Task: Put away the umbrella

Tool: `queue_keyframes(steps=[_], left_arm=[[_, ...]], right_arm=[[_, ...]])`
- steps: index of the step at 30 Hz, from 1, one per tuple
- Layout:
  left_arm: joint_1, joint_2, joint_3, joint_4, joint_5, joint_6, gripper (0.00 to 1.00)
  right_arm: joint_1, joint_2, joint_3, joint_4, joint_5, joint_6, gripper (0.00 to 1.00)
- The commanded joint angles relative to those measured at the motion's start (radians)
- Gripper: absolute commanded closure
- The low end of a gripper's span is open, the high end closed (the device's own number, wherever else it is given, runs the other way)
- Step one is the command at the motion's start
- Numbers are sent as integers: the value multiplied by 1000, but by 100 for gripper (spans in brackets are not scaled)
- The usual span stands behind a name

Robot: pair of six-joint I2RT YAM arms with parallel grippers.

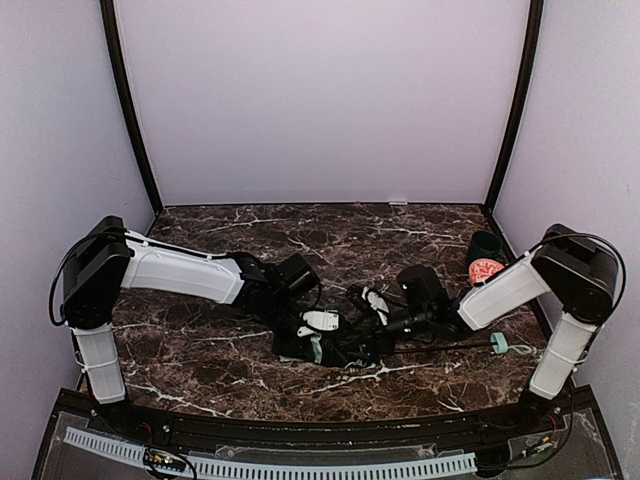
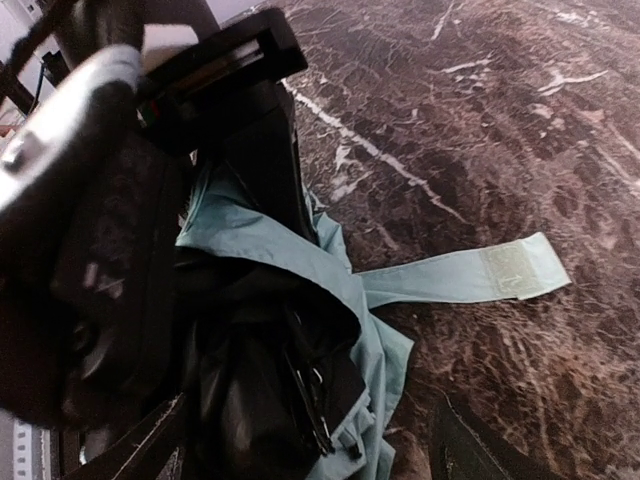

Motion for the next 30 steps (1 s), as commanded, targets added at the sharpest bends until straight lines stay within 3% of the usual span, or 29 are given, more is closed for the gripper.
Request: queue_keyframes(steps=[1, 5, 8, 11, 17, 18, 20, 22, 30], left_arm=[[-9, 112, -82, -210, 75, -25, 84], [-5, 112, -84, -206, 73, -28, 82], [-2, 108, -85, -192, 62, -35, 77], [1, 86, -96, -155, 33, -55, 58], [1, -71, -217, 60, -131, -86, 39], [1, -101, -242, 107, -148, -82, 22], [-1, -167, -288, 195, -165, -78, 16], [-4, -230, -340, 265, -178, -72, 2], [-88, -473, -553, 544, -282, 48, 1]], right_arm=[[38, 92, 50, 3, -31, -20, 22], [39, 132, 66, 1, -79, -13, 35], [38, 130, 71, -34, -71, -26, 60], [38, 128, 76, -78, -62, -45, 78], [38, 141, 89, -172, -13, -81, 85], [39, 146, 96, -192, -11, -86, 86], [38, 153, 105, -224, -8, -91, 86], [39, 153, 102, -236, -12, -89, 87], [38, 155, 104, -252, 2, -97, 86]])
